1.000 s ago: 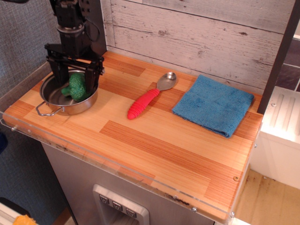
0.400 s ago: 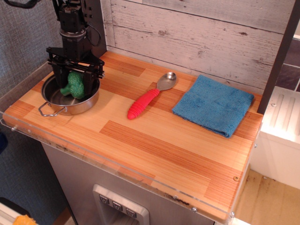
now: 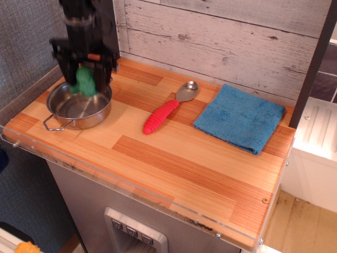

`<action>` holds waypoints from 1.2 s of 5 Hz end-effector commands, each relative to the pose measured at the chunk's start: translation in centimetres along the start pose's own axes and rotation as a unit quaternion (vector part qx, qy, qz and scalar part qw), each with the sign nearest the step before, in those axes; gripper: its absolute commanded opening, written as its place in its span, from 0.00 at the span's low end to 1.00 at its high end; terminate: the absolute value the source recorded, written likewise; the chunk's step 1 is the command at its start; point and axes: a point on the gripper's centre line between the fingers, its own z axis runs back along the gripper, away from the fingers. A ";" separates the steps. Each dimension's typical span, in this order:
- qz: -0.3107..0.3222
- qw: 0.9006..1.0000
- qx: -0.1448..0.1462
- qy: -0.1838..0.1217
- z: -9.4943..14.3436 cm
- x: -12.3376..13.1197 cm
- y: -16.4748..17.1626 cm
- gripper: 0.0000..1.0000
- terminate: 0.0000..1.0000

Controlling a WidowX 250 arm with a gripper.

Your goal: Place the broccoli on the blue cloth.

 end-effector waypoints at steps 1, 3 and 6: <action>-0.019 0.996 0.009 -0.082 7.2 0.9 -3.4 0.00 0.00; -0.108 0.988 -0.050 -0.102 8.2 2.2 -13.6 0.00 0.00; -0.089 0.987 -0.103 -0.086 8.2 2.1 -24.5 0.00 0.00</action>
